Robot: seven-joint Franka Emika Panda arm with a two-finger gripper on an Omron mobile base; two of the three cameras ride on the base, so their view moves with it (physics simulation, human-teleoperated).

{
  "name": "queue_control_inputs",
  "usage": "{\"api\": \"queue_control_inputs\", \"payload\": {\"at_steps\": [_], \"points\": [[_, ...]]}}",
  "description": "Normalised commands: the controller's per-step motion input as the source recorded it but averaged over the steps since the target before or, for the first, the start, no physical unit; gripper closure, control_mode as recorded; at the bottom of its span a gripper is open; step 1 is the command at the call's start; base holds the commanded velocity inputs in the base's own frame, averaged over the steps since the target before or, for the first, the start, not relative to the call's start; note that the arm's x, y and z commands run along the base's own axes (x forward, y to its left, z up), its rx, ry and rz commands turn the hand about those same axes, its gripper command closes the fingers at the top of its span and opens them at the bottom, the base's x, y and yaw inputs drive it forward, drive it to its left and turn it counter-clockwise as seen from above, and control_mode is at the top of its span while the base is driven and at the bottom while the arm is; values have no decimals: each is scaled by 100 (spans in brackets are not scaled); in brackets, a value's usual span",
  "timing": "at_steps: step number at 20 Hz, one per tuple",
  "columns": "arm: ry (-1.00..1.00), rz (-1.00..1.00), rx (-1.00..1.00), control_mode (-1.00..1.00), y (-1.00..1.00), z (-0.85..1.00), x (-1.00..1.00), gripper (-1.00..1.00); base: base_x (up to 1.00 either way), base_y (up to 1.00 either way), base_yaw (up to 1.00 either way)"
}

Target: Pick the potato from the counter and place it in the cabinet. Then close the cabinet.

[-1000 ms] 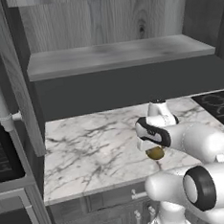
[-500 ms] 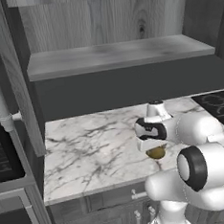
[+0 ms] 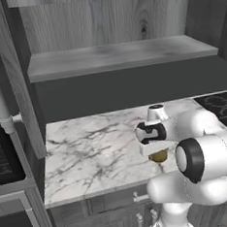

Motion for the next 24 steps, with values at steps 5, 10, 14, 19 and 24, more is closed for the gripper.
{"api": "queue_control_inputs", "payload": {"at_steps": [5, 10, 14, 19, 24], "points": [[-15, 0, 8, -100, -28, 25, -67, 100, 0, 0, 0], [-30, 0, 13, -100, -9, 100, -41, 100, 0, 0, 0], [-32, 0, 10, -100, 0, 100, -32, 100, 0, 0, 0], [-18, 1, 15, -100, 0, 100, -3, 100, 0, 0, 0], [-5, 0, 9, -100, 0, 100, 19, 100, 0, 0, 0]]}}
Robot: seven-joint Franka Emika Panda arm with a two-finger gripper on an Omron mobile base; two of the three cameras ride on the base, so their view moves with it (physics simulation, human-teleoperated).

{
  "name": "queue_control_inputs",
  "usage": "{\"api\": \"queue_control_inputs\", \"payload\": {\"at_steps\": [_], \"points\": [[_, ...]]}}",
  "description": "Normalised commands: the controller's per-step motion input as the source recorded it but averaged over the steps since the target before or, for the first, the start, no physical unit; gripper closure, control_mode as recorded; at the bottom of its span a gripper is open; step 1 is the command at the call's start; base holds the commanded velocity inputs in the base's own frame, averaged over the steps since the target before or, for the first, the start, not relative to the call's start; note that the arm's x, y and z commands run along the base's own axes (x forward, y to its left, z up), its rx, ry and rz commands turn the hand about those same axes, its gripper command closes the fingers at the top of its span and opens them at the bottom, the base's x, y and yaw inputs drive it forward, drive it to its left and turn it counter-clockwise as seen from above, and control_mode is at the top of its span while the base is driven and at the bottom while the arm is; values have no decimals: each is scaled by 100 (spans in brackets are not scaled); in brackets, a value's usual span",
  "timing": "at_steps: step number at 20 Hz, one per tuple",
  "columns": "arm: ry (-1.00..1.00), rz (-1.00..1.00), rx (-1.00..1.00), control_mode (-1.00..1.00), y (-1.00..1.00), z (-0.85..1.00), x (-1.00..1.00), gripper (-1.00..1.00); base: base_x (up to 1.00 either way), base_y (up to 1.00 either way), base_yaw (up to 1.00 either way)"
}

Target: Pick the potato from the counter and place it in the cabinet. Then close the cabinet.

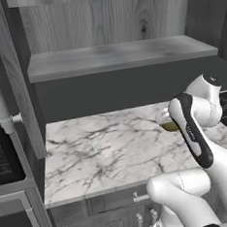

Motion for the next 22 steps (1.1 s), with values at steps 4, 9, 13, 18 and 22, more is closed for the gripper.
{"api": "queue_control_inputs", "payload": {"at_steps": [4, 9, 13, 18, 22], "points": [[-1, 0, 0, -100, 6, 100, 15, 100, 0, 0, 0], [-3, -2, 0, -100, 14, 100, 13, 100, 0, 0, 0], [-25, -11, 0, -100, 12, 100, 1, 100, 0, 0, 0], [-28, -18, -1, -100, 15, 95, 18, 100, 0, 0, 0], [-30, -13, -2, -100, 9, 44, 57, 100, 0, 0, 0]]}}
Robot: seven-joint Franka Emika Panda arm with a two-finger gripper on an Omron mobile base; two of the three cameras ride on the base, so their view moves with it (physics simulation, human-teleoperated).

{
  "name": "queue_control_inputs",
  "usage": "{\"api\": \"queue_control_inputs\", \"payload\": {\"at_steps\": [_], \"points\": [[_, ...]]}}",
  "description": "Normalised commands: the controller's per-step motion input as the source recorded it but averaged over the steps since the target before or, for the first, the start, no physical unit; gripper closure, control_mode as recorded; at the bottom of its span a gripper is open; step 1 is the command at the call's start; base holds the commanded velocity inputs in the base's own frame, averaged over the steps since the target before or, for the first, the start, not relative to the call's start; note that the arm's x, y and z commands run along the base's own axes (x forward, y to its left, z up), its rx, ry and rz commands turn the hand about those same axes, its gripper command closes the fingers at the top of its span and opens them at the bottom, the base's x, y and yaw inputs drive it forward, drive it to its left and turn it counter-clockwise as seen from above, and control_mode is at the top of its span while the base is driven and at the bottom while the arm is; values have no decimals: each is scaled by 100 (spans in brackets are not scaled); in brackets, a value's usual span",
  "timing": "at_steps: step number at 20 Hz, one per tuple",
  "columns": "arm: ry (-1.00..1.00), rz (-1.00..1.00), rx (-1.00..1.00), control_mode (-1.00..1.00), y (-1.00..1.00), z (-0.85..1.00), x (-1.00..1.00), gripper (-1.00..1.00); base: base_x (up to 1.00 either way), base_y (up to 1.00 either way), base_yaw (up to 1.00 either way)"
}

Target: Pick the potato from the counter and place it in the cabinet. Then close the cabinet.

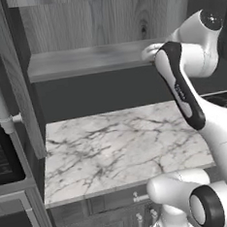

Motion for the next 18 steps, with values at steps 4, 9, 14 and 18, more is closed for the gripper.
{"api": "queue_control_inputs", "payload": {"at_steps": [4, 9, 14, 18], "points": [[-12, -7, -1, -100, 9, 28, 94, 100, 0, 0, 0], [2, -5, 0, -100, 0, 35, 100, 100, 0, 0, 0], [11, -2, 1, -100, 0, 41, 99, 100, 0, 0, 0], [11, 0, 2, -100, 0, 1, 77, 100, 0, 0, 0]]}}
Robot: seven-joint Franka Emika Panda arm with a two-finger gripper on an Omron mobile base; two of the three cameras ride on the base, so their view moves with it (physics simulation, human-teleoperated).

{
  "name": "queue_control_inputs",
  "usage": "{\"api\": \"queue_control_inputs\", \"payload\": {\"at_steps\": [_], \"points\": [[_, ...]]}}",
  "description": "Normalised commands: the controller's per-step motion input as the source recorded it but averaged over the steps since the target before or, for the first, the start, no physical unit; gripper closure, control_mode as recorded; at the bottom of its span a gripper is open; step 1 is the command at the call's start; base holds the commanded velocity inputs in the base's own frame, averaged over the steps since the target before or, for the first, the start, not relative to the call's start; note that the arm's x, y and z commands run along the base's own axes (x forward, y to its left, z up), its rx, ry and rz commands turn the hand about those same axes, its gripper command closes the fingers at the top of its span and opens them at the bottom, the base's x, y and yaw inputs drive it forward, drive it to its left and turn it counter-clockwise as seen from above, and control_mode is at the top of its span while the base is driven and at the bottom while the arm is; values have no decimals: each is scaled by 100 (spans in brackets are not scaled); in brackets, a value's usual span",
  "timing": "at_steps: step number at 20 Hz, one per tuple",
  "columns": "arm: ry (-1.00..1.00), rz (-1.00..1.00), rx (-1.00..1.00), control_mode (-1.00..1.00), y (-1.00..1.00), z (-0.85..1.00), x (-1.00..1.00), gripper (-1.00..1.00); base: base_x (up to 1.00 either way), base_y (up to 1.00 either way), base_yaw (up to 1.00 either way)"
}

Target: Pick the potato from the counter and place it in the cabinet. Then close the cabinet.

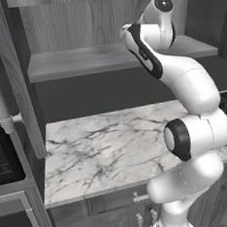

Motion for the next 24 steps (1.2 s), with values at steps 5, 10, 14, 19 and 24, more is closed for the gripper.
{"api": "queue_control_inputs", "payload": {"at_steps": [5, 10, 14, 19, 24], "points": [[0, 0, 0, -100, 0, -39, 55, 100, 0, 0, 0], [-22, 0, 0, -100, 0, -92, 16, 100, 0, 0, 0], [-26, 0, 0, -100, 0, -64, 24, -100, 0, 0, 0], [-27, 0, 0, -100, -11, -57, 24, -100, 0, 0, 0], [-10, 0, 2, -100, -16, -55, 35, -100, 0, 0, 0]]}}
